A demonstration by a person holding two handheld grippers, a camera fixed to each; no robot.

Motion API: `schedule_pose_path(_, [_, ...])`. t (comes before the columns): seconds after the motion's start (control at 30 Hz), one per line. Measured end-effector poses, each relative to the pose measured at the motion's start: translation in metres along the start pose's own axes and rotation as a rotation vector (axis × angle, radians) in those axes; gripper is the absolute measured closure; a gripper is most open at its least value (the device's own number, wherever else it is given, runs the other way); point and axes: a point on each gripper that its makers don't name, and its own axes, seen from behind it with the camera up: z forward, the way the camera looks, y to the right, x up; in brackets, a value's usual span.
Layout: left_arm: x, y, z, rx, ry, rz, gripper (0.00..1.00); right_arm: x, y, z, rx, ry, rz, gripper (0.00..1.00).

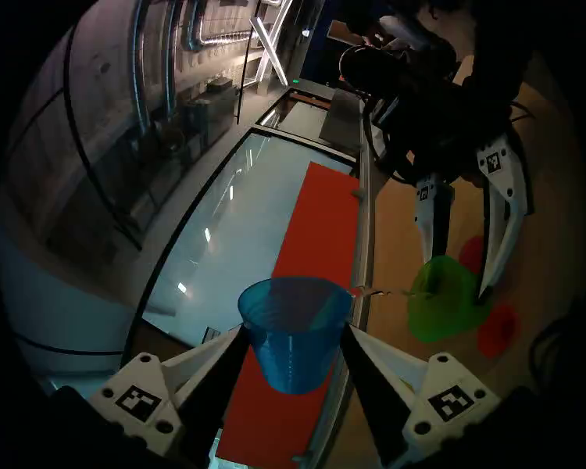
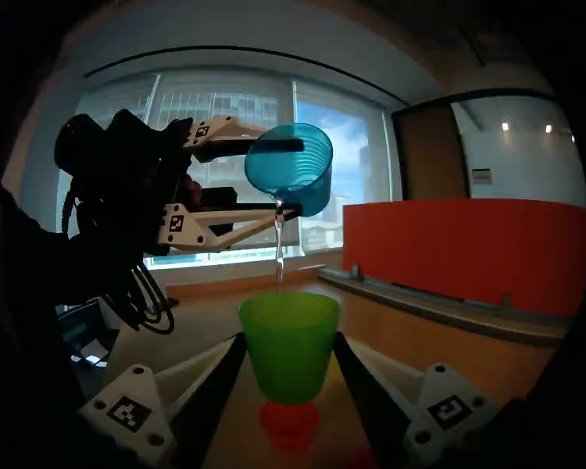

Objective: Pour water

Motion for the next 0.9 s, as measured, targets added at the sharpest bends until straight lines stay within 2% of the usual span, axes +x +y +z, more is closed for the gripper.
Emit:
schedule_pose_path(0.3, [0.0021, -0.0044, -0.0019, 0.007, 0.007, 0.007, 0.19, 0.0009, 0.0003, 0.0002, -0.002, 0.001, -0.001, 0.15])
schedule_pose_path(0.9, [0.0039, -0.0056, 0.0017, 0.011, 0.011, 0.038, 0.19, 0.0009, 0.0013, -0.0003, -0.005, 0.003, -0.005, 0.15])
